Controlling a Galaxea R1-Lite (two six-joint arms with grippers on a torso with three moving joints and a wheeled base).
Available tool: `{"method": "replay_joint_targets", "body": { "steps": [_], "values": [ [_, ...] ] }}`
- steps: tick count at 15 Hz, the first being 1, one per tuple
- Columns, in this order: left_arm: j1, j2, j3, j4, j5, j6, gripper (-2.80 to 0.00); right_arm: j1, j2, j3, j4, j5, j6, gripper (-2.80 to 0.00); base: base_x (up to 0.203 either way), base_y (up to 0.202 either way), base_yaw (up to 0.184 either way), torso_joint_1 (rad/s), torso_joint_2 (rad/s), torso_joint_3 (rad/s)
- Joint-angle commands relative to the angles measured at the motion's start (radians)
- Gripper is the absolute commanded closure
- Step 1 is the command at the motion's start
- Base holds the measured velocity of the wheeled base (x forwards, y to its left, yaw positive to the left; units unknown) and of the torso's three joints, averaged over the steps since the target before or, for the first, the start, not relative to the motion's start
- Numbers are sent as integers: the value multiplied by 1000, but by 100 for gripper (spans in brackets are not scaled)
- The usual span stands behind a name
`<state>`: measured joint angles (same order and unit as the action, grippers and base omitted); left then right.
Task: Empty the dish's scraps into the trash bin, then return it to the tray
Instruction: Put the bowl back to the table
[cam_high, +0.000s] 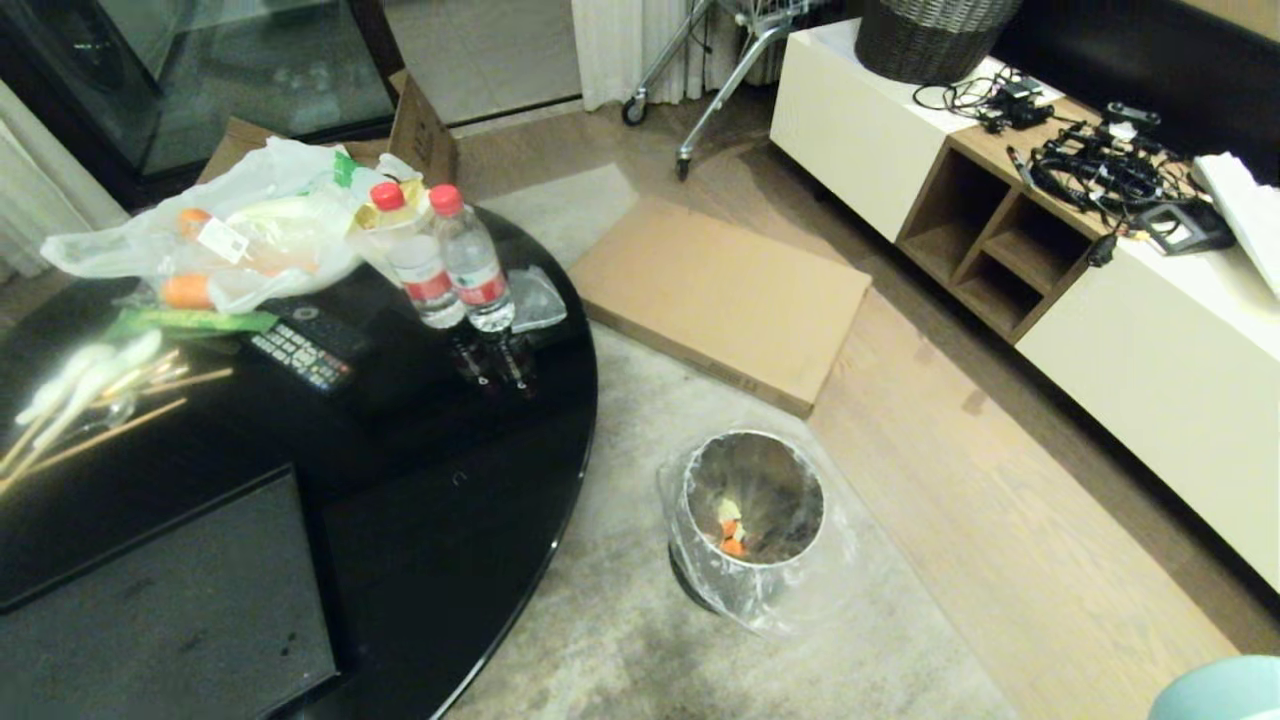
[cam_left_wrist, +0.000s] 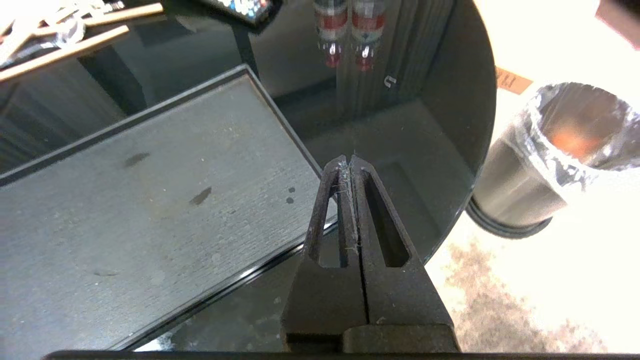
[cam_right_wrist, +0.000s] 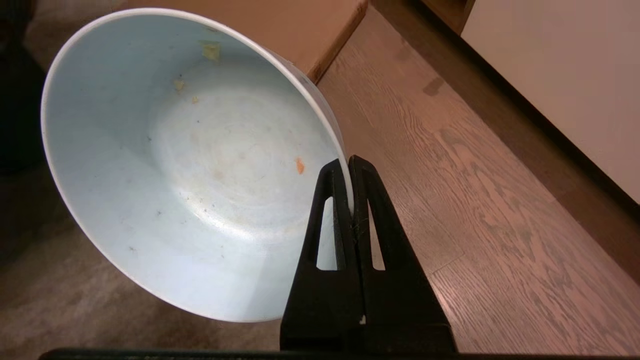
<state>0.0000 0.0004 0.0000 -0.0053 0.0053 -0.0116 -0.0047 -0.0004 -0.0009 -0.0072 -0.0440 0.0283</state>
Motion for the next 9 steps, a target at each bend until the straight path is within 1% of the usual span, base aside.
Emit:
{"method": "replay_joint_targets", "body": {
  "steps": [1, 9],
  "values": [
    [0, 0, 0, -1, 1, -1, 0, 0, 2, 1, -1, 0, -1, 0, 0, 0, 0, 11, 2, 203],
    [0, 0, 0, -2, 2, -1, 0, 0, 2, 0, 0, 0, 1, 0, 0, 0, 0, 2, 3, 204]
  ]
}}
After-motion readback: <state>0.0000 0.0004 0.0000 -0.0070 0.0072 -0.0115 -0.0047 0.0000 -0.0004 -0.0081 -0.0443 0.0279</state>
